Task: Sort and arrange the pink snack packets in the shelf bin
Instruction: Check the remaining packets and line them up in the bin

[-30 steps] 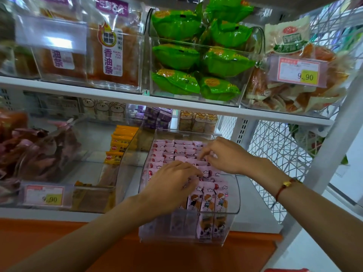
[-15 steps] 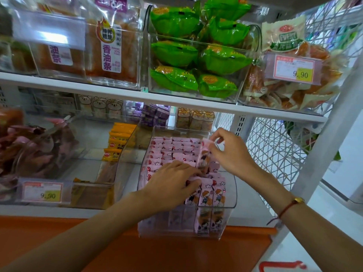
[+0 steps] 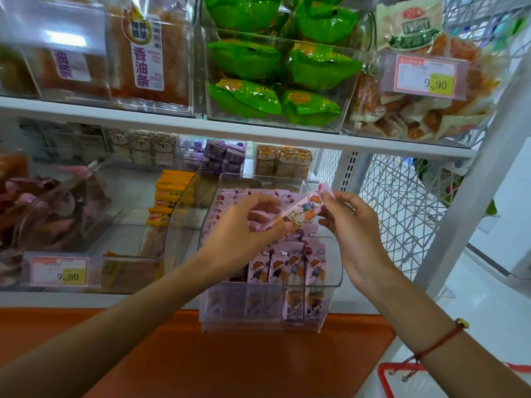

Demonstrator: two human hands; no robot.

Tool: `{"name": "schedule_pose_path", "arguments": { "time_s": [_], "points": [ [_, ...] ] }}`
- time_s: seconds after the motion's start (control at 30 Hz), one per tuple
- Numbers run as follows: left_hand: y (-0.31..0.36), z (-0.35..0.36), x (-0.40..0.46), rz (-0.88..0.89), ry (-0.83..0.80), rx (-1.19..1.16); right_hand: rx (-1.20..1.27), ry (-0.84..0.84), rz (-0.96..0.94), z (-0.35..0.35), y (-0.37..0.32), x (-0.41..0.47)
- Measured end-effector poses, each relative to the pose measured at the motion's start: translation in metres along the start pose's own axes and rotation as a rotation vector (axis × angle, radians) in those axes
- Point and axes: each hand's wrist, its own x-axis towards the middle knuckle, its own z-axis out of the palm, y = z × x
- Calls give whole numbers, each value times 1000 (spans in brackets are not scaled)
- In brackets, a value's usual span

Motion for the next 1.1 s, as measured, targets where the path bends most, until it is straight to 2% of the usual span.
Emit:
{"name": "schedule_pose_path", "arguments": {
  "time_s": [0.23,0.33,0.47,0.63,0.8,0.97,1.1],
  "points": [
    [-4,2,-1,6,10,-36,43,-24,15,2,-2,-4],
    [-1,4,-1,28,54,-73,68,-123,37,2,-7,-5],
    [3,7,-5,53,33,-136,-61,-275,70,6,-7,-9],
    [3,9,-9,97,93,108,-54,-149,19,6,-2,-10],
    [4,7,-11,170,114,181,-107,-164,-51,7,1,-13],
    [6,6,-6,16,-93,-122,-135,-297,-69,2,-1,-9],
    [9,3,-2,-245,-230,-298,-140,-226,-13,-1,-2,-3]
  ]
}}
